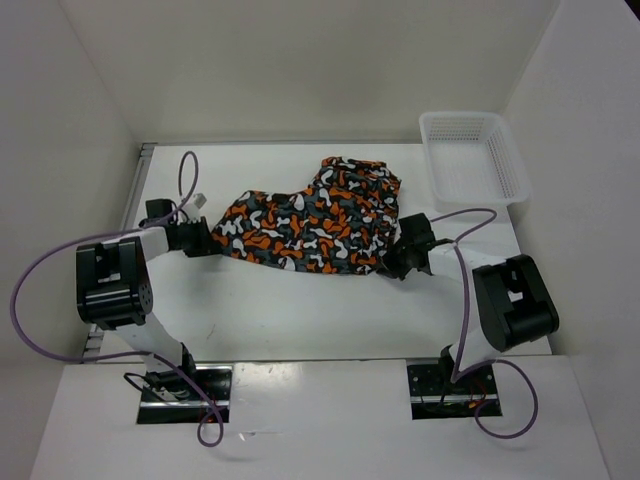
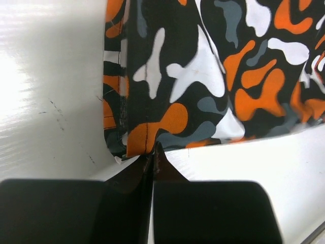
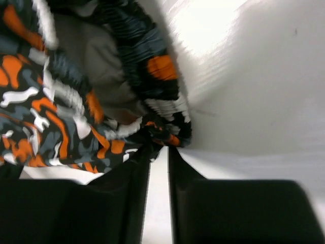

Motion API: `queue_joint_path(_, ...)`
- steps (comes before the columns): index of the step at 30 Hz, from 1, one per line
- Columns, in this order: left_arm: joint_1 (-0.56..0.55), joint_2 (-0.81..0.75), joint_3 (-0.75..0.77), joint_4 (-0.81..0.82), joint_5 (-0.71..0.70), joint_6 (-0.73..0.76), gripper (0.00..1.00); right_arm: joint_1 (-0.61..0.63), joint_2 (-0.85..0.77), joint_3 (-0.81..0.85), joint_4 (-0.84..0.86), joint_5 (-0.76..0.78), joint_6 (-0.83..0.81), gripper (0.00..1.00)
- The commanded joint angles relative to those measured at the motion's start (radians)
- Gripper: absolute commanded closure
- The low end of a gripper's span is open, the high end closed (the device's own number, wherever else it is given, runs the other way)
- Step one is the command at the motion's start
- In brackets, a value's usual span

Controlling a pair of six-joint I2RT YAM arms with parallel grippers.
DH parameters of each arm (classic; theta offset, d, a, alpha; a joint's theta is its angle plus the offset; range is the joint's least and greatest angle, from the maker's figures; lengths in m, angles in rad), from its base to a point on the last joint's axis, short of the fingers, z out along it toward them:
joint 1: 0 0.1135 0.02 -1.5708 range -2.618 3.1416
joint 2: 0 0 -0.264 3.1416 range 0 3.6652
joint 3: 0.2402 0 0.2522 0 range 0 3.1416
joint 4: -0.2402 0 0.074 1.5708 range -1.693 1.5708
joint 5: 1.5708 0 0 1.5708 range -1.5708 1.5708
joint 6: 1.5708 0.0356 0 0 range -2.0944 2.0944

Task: Fold and stack the shorts
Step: Flatten the shorts out

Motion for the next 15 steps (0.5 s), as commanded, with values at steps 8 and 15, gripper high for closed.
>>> queue_joint_path(8, 0.009, -0.123, 0.26, -0.131, 0.007, 0.027, 1.0, 0.008, -0.016, 0.279, -0.05, 0.136, -0.127, 1.0)
queue_joint_path(15, 0.042, -0.169, 0.6, -0.216, 0.08, 0.027, 1.0, 0.008, -0.075, 0.613, -0.199, 0.145, -0.235, 1.0)
